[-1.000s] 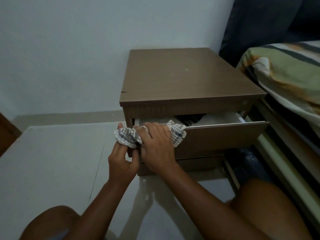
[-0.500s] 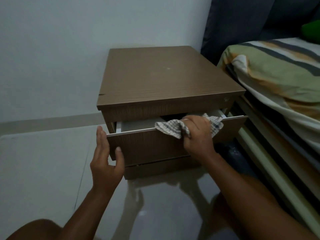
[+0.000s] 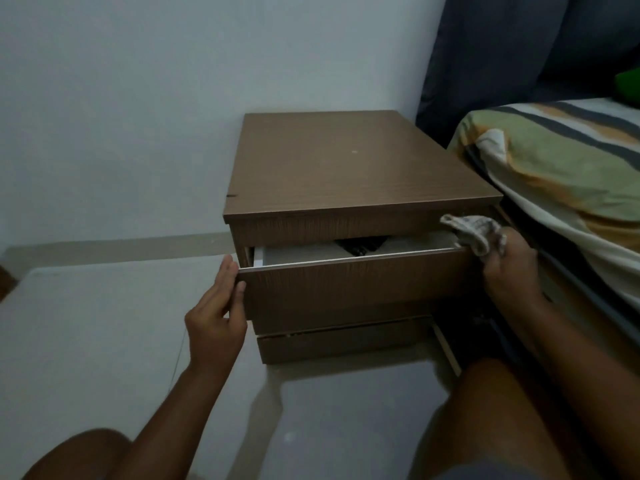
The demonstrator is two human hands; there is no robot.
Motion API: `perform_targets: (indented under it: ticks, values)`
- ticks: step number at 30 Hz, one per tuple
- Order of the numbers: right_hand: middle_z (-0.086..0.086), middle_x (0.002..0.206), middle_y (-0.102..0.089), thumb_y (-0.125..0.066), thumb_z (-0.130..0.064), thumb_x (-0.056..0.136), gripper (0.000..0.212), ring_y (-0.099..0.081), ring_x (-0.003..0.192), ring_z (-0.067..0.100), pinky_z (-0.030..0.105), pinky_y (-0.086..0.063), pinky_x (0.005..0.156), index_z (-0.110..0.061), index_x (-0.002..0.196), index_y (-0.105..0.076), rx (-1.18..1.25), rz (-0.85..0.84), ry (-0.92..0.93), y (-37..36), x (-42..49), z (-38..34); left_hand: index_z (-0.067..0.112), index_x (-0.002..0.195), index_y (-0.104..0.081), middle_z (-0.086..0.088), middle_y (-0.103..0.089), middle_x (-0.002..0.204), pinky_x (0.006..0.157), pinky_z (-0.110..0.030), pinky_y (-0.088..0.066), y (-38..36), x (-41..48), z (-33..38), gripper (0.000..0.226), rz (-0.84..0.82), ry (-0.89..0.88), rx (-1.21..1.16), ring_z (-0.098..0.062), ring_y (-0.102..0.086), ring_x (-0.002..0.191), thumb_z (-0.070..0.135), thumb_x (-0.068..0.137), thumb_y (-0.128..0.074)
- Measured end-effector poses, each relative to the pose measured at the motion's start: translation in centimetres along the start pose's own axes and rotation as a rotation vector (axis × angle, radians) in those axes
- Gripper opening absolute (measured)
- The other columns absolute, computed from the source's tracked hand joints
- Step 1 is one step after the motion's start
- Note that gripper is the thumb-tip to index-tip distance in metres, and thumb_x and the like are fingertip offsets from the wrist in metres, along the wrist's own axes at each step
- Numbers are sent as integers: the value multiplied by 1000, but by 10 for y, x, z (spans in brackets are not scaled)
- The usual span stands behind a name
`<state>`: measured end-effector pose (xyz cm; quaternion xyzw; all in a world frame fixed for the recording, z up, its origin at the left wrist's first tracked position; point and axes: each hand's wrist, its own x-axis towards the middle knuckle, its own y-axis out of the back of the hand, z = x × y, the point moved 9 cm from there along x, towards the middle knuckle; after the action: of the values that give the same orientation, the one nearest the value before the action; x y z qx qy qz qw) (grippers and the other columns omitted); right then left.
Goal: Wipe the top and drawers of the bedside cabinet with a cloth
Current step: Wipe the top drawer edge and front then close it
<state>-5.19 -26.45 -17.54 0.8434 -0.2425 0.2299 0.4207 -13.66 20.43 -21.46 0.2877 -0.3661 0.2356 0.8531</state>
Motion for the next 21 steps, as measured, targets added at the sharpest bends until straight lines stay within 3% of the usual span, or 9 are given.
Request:
perform_targets:
  ticks: [3, 6, 8, 10, 18, 21]
  values:
    - [35, 99, -61, -37, -29, 97, 42, -60, 91, 44, 37, -36, 69, 7, 96, -57, 88, 209, -269, 22, -4, 20, 0, 132, -57, -16, -62, 134, 106, -16, -47, 6, 4, -4, 45, 9, 44, -21, -23, -65, 121, -2, 89, -69]
    - [33, 106, -62, -36, -36, 105, 50, -59, 97, 43, 37, -37, 73, 10, 103, -56, 226, 458, -318, 43, -14, 11, -1, 128, -64, -15, -63, 133, 105, -14, -47, 8, 8, -7, 41, 29, 68, -29, -13, -63, 121, -4, 88, -70]
    - [27, 113, -65, -35, -39, 105, 52, -61, 105, 36, 29, -43, 81, 7, 112, -58, 333, 521, -286, 44, -20, -7, -2, 127, -65, -14, -63, 134, 105, -14, -47, 7, 11, -12, 39, 57, 112, -46, -10, -60, 124, -4, 88, -70]
    - [22, 118, -65, -36, -32, 105, 46, -62, 108, 24, 15, -42, 85, 5, 120, -58, 418, 503, -235, 37, -24, -35, -1, 128, -64, -10, -62, 135, 106, -14, -46, 4, 14, -17, 40, 84, 162, -58, -7, -58, 126, -3, 89, -71]
    - [-2, 102, -62, -42, -14, 105, 18, -61, 91, 2, 8, -46, 79, -18, 117, -56, 622, 123, -87, -79, -75, -153, 0, 128, -65, -10, -63, 135, 107, -14, -45, -15, 31, -35, 39, 188, 218, -73, 3, -56, 126, -2, 89, -71]
    - [-9, 98, -63, -43, -15, 103, 17, -61, 90, -6, 6, -46, 75, -20, 113, -56, 730, 187, -170, -113, -97, -175, -2, 127, -64, -10, -63, 134, 106, -12, -44, -24, 29, -42, 38, 240, 202, -54, 14, -55, 123, -7, 89, -68]
